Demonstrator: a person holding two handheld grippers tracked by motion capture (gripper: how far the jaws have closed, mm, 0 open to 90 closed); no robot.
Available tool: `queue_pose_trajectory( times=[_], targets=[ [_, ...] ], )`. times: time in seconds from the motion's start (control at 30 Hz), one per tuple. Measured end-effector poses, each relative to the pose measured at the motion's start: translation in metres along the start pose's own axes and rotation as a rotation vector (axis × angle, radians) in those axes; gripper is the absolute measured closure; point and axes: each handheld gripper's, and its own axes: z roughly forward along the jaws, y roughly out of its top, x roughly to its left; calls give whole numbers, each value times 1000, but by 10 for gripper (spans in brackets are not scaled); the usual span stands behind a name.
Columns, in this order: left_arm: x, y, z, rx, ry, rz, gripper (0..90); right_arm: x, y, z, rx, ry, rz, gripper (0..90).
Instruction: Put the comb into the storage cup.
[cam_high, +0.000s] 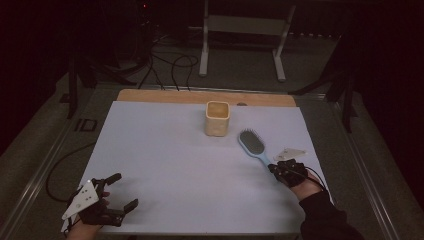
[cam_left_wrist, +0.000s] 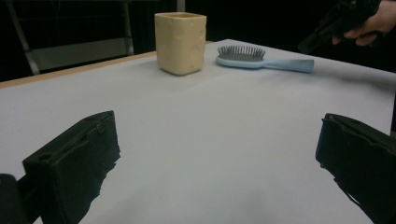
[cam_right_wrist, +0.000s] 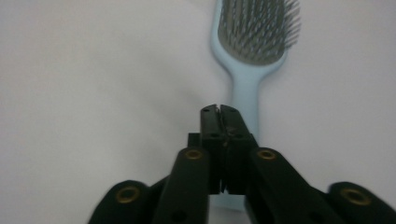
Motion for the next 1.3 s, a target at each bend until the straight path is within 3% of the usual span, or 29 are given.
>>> queue_pose_trajectory(
  times=[0.3, 0.53, 0.67, 0.8, 0.87, 1.03, 1.3],
  targets=[
    [0, -1, 0, 3, -1, -7, 0, -7, 18, -3, 11, -22, 16, 715],
    [0, 0, 0, 1, -4, -7, 0, -17, 30, 2, 64, -21, 59, 520],
    [0, -1, 0, 5, -4, -9, 0, -20, 34, 6, 67, -23, 79, 438],
    [0, -1, 1, 6, -6, -9, 0, -21, 35, 12, 87, -8, 93, 298],
    [0, 0, 0, 6, -6, -7, 0, -22, 36, 18, 130, 9, 97, 188],
    [0, -1, 1, 12, -7, -4, 0, -24, 35, 28, 179, 31, 110, 110],
    [0, -1, 1, 11, -8, -3, 0, -29, 41, 47, 262, 25, 143, 98]
  ],
)
